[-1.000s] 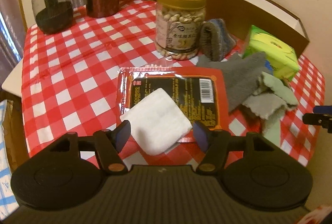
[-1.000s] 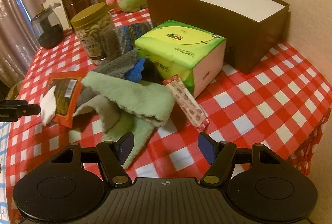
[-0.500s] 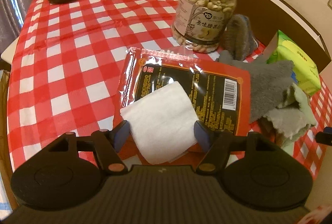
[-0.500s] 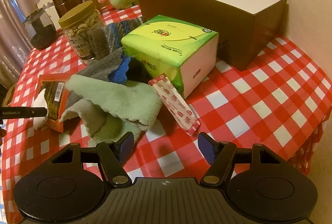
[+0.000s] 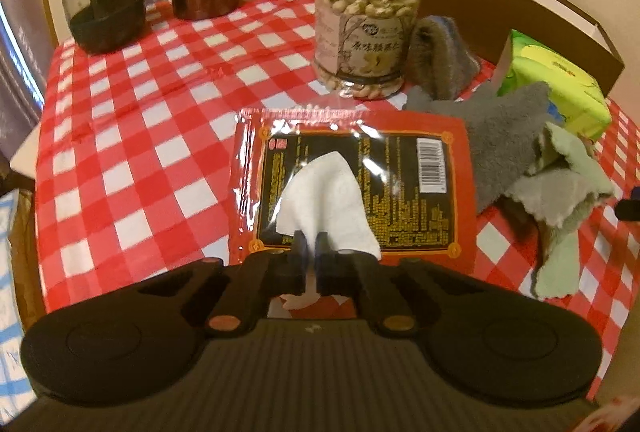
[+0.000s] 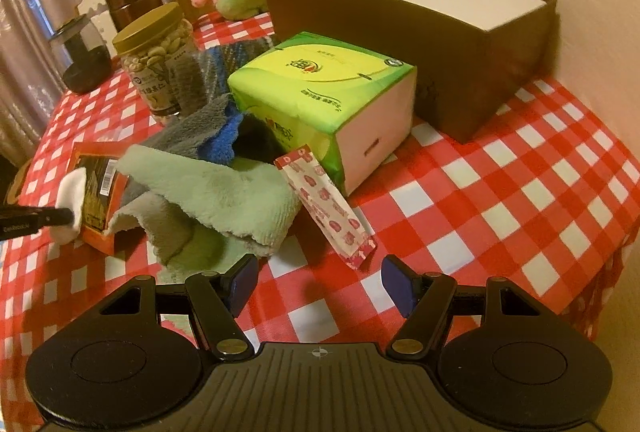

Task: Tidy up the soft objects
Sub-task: 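Grasp the white cloth with the left gripper while the right grasps the wrapped stick, then carry the white cloth and wrapped stick with both grippers over the box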

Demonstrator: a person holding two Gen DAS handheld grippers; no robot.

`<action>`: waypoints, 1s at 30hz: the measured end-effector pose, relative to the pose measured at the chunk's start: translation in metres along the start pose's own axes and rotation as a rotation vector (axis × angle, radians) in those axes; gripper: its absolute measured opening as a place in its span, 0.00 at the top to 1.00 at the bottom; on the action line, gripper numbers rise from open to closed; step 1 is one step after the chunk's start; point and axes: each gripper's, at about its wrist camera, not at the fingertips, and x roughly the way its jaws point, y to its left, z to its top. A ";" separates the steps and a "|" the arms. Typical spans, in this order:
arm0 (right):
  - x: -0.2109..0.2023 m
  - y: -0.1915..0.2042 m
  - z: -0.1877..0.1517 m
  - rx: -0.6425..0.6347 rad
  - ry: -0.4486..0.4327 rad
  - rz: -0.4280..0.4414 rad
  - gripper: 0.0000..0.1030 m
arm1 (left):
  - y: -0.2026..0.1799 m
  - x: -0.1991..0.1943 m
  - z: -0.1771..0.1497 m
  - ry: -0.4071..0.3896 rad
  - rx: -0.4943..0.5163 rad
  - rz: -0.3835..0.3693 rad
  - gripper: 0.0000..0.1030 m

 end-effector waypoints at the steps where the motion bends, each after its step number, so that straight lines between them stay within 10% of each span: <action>1: 0.001 0.001 0.000 -0.015 -0.005 -0.002 0.33 | -0.001 -0.003 0.001 -0.005 0.006 -0.002 0.97; 14: 0.033 0.013 0.005 -0.251 -0.035 -0.071 0.52 | -0.002 -0.025 0.013 -0.018 -0.001 0.011 0.97; 19: 0.050 0.011 0.000 -0.317 0.002 -0.114 0.76 | -0.003 -0.026 0.011 -0.006 0.001 0.012 0.97; 24: 0.044 0.006 -0.007 -0.334 -0.014 -0.129 0.97 | -0.007 -0.030 0.010 -0.008 0.018 0.001 0.97; 30: 0.017 0.000 -0.009 -0.239 -0.023 -0.095 0.98 | -0.017 -0.038 0.011 -0.019 0.045 -0.040 0.97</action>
